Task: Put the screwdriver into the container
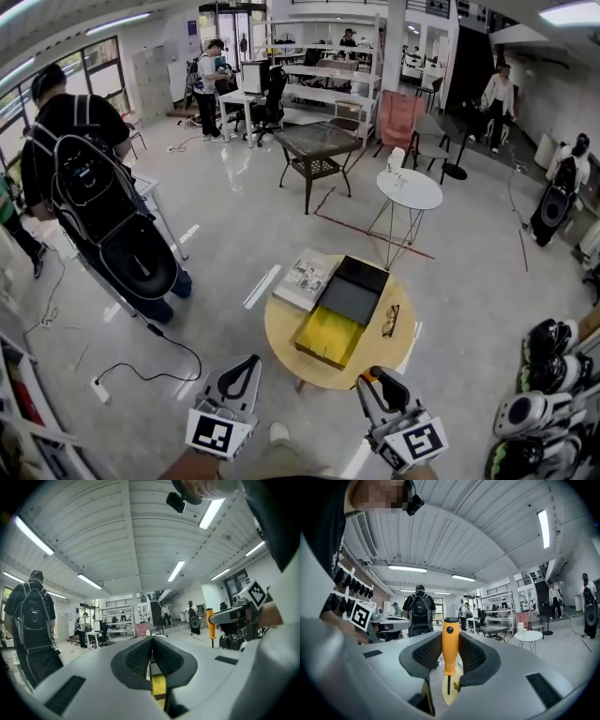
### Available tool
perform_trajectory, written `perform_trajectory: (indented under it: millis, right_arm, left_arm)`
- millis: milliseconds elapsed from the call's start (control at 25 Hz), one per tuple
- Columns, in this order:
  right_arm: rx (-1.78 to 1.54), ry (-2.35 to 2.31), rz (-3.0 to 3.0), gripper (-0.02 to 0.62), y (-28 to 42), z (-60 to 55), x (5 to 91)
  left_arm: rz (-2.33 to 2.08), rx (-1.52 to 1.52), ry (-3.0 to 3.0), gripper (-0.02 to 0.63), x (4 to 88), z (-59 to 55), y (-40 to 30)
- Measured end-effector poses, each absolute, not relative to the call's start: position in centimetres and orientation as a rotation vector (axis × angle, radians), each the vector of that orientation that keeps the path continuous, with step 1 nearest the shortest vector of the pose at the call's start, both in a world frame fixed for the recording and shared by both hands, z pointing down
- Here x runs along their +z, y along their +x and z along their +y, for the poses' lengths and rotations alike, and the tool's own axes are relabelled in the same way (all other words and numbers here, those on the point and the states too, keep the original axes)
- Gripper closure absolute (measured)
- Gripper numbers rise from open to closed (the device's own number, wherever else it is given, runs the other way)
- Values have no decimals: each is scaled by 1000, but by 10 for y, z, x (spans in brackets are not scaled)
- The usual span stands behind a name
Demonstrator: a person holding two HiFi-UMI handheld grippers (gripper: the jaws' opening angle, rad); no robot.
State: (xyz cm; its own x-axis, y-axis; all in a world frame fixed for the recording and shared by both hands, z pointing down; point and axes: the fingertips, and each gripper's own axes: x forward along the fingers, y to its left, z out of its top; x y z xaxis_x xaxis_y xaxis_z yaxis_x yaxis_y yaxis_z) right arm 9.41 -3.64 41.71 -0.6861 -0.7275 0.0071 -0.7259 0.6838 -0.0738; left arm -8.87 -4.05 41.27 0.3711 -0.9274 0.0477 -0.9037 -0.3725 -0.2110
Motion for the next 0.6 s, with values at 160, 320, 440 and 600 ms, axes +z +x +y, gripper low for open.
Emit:
perform_trajectory:
  millis: [160,320,440,600]
  right_arm:
    - [-132,-1296,2861,472,114,-66,421]
    - [-163,-1287,2873,472,100,-61,433]
    - [-181,-1292,2884,472,92,-62,442]
    - [-184,-1279,2886,472,90,-74,443]
  left_arm:
    - [1655,-259,-2489,589,411,-63,-73]
    - [1657,-278,-2509,589,426,-57,-84]
    - [1663,-292,-2522,589,435,-59,-92]
    - [1677,-314,-2542,589,441,-72,-92]
